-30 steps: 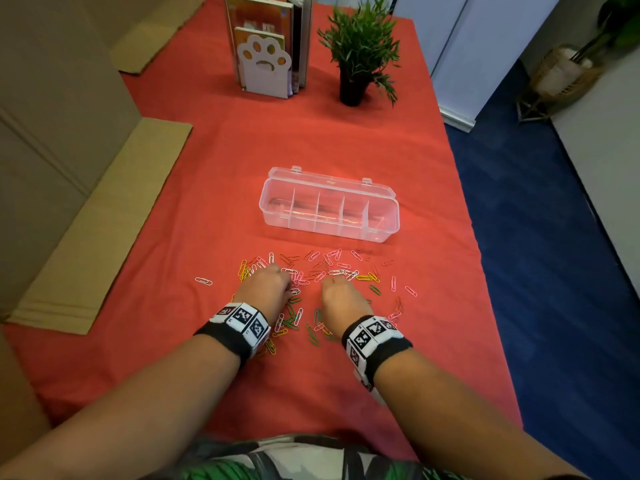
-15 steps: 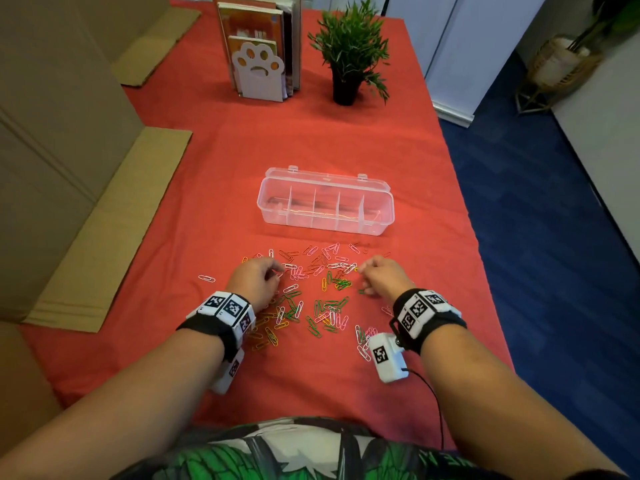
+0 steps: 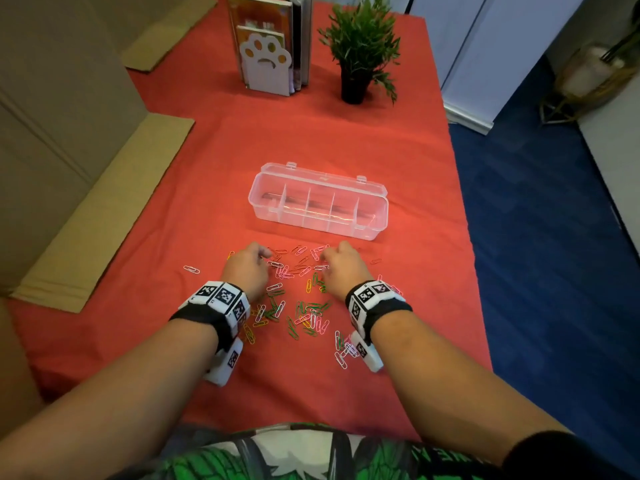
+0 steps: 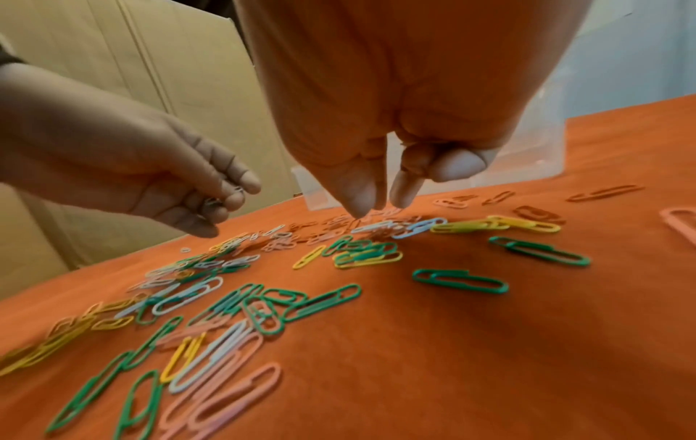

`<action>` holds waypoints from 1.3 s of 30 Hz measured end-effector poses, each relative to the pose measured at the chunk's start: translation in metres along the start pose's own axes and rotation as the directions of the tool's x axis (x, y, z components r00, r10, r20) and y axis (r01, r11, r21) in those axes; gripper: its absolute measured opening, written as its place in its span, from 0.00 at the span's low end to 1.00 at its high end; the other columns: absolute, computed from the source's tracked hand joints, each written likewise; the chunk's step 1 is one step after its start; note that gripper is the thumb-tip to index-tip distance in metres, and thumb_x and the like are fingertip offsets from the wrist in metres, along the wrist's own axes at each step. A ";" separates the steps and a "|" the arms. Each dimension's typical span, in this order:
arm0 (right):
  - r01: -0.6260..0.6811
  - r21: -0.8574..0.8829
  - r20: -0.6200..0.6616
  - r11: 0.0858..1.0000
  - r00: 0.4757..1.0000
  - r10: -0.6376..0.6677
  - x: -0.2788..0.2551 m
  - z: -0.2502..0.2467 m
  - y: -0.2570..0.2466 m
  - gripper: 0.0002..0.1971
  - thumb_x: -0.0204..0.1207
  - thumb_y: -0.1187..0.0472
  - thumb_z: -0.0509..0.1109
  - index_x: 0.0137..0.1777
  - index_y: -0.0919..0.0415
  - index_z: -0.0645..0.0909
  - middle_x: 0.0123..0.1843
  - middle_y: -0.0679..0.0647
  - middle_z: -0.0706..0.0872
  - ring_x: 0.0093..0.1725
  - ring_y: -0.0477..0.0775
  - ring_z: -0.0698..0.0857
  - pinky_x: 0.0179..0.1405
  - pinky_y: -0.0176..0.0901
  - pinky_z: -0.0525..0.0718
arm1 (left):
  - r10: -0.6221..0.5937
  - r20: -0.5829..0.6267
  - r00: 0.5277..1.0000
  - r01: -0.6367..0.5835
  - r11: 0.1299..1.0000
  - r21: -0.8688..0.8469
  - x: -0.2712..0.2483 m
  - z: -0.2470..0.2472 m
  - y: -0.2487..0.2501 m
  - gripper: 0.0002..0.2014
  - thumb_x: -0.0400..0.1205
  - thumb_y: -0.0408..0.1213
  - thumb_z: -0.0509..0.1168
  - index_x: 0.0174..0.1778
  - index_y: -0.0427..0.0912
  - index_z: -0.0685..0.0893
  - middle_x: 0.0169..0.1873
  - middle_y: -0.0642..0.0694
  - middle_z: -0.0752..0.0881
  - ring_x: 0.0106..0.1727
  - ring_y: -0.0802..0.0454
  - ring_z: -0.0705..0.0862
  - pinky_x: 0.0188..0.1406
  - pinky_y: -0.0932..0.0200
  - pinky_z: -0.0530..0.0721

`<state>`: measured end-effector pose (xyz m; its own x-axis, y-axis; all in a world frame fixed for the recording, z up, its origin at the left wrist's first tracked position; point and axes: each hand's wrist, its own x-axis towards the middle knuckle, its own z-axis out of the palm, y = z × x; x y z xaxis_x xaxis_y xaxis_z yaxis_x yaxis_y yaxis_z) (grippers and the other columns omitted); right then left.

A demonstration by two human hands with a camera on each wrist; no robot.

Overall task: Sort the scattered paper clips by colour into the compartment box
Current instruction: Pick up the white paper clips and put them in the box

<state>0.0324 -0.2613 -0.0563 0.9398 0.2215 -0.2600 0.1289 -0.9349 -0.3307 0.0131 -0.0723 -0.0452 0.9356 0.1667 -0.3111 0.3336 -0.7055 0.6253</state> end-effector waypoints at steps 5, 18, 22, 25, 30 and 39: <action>0.075 -0.077 0.009 0.994 0.997 -0.075 -0.005 0.011 0.006 0.10 0.75 0.65 0.63 0.55 0.65 0.76 0.55 0.61 0.75 0.55 0.64 0.78 0.54 0.53 0.79 | -0.092 -0.106 0.990 0.094 0.996 0.013 0.009 -0.002 -0.001 0.10 0.78 0.25 0.56 0.45 0.38 0.82 0.52 0.36 0.85 0.53 0.37 0.83 0.53 0.48 0.80; -0.378 0.792 0.197 0.479 0.901 0.386 -0.022 -0.013 0.048 0.15 0.77 0.74 0.51 0.41 0.55 0.75 0.31 0.52 0.72 0.26 0.47 0.70 0.21 0.34 0.69 | -0.009 -0.111 0.994 0.049 0.933 0.356 0.043 0.005 -0.003 0.12 0.79 0.38 0.65 0.52 0.34 0.86 0.55 0.32 0.81 0.53 0.34 0.83 0.55 0.46 0.84; -0.410 0.910 0.350 0.064 0.840 0.415 -0.030 -0.019 0.043 0.11 0.79 0.69 0.57 0.35 0.58 0.70 0.28 0.53 0.70 0.26 0.49 0.70 0.20 0.35 0.72 | 0.018 -0.082 0.996 0.013 0.932 0.361 0.044 0.006 -0.006 0.10 0.80 0.31 0.61 0.49 0.29 0.84 0.52 0.30 0.83 0.54 0.34 0.82 0.54 0.44 0.83; -0.439 0.736 0.238 0.515 0.880 0.410 -0.024 -0.012 0.043 0.09 0.77 0.64 0.62 0.35 0.54 0.73 0.32 0.52 0.76 0.30 0.53 0.75 0.30 0.40 0.75 | 0.092 -0.115 0.989 -0.057 0.959 0.278 0.040 0.005 -0.003 0.09 0.80 0.31 0.58 0.46 0.29 0.82 0.48 0.31 0.84 0.51 0.34 0.81 0.48 0.46 0.79; -0.210 0.115 -0.035 0.971 0.976 0.215 -0.023 0.004 0.035 0.11 0.70 0.67 0.63 0.52 0.66 0.79 0.57 0.64 0.79 0.57 0.65 0.80 0.58 0.50 0.80 | 0.014 -0.006 1.000 -0.015 0.999 -0.050 0.018 -0.005 0.001 0.08 0.82 0.34 0.58 0.55 0.43 0.78 0.39 0.42 0.82 0.38 0.42 0.80 0.39 0.53 0.77; -0.164 -0.026 -0.054 0.986 0.985 0.163 -0.039 0.020 0.019 0.12 0.74 0.69 0.60 0.57 0.67 0.75 0.60 0.64 0.73 0.56 0.66 0.79 0.57 0.56 0.81 | -0.209 0.303 0.930 0.356 0.721 -0.594 -0.015 -0.012 -0.012 0.15 0.78 0.21 0.47 0.34 0.42 0.72 0.29 0.44 0.73 0.25 0.53 0.73 0.20 0.65 0.74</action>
<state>-0.0078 -0.2818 -0.0707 0.9641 0.0511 -0.2605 -0.0191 -0.9655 -0.2599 -0.0036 -0.0580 -0.0392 0.7652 0.0940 -0.6369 0.6421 -0.0400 0.7656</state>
